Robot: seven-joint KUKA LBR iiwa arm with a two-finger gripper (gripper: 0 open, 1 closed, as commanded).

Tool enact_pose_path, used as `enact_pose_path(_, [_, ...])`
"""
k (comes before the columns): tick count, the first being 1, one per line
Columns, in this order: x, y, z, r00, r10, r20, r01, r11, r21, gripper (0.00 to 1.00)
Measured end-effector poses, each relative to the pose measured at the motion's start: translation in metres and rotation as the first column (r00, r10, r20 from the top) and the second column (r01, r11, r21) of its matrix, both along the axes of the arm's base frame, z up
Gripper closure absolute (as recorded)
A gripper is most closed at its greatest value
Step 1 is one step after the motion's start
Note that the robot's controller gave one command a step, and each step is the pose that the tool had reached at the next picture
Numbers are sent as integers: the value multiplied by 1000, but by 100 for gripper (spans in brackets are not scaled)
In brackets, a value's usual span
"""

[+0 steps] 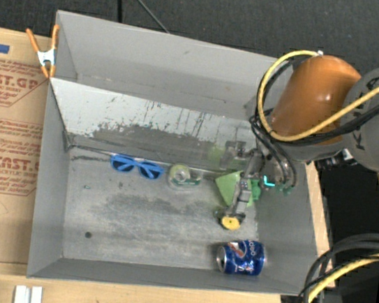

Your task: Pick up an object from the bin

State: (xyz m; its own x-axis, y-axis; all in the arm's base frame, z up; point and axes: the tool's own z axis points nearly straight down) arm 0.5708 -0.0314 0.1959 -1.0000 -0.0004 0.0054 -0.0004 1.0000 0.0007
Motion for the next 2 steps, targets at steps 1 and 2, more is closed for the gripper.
enact_pose_path(1, [-51, -79, -109, 1000, 30, -1, -30, 1000, 1, 0])
enact_pose_path(2, [-79, -74, -117, 940, 337, 46, -337, 941, -16, 0])
